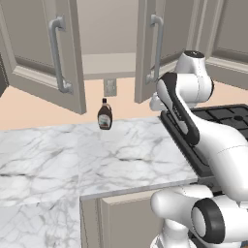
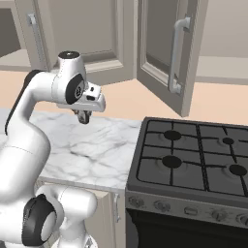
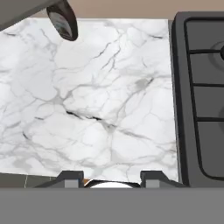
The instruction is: Close all open cabinet doors.
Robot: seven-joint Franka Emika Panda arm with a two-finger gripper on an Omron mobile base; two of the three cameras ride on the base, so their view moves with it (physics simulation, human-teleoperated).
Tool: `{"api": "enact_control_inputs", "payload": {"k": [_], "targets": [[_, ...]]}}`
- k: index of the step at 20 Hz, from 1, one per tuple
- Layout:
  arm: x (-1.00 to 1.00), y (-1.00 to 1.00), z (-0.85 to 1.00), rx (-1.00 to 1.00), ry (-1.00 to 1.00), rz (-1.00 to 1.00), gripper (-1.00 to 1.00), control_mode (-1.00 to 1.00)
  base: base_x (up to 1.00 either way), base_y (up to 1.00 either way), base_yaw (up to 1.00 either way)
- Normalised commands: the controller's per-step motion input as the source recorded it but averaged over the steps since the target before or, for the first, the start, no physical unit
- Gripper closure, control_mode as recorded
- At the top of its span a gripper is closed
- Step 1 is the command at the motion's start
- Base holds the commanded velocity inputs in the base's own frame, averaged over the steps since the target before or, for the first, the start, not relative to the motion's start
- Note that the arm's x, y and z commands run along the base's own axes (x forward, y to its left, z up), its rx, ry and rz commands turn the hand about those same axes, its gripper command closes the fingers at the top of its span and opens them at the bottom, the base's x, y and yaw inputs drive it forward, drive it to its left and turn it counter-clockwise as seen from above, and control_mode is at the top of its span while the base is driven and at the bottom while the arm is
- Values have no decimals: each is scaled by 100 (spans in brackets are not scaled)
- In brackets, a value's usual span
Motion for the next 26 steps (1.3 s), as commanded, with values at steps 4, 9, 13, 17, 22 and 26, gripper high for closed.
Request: {"api": "enact_control_inputs", "payload": {"k": [4, 9, 13, 17, 22, 26], "targets": [[-17, 0, 1, 0, -7, 0, -100, -100, 0, 0, 0], [-43, 0, 18, 0, -34, 2, -100, -100, 0, 0, 0], [-55, 0, 25, 0, -48, 5, -100, -100, 0, 0, 0], [-52, 0, 26, 0, -53, 6, -100, -100, 0, 0, 0], [-32, -3, 25, 0, -51, 7, -100, -100, 0, 0, 0], [-18, -2, 29, 0, -49, 9, -100, -100, 0, 0, 0]]}}
